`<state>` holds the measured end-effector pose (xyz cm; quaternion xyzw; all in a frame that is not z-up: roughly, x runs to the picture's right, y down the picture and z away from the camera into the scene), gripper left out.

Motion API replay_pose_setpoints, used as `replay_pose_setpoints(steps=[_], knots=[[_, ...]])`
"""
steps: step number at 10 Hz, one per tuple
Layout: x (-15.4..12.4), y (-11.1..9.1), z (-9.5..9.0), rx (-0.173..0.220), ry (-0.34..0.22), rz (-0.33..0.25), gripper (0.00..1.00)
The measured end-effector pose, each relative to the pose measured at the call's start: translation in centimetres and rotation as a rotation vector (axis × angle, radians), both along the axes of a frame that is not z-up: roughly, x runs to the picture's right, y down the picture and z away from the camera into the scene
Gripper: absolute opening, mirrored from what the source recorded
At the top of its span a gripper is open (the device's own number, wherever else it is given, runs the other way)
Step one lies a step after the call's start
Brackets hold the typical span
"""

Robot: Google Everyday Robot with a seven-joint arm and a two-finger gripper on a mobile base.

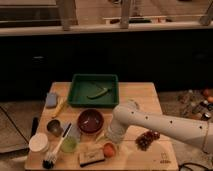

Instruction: Place apple in table surface

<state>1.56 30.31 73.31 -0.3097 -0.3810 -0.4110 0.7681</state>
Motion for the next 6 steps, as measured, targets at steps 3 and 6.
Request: replay_pose_setpoints(steps=[3, 6], knots=[[0.5, 0.0, 0.8, -0.004, 0.015, 0.01, 0.23], [1.6, -0.9, 1.3, 0.01, 0.031, 0.018, 0.0]])
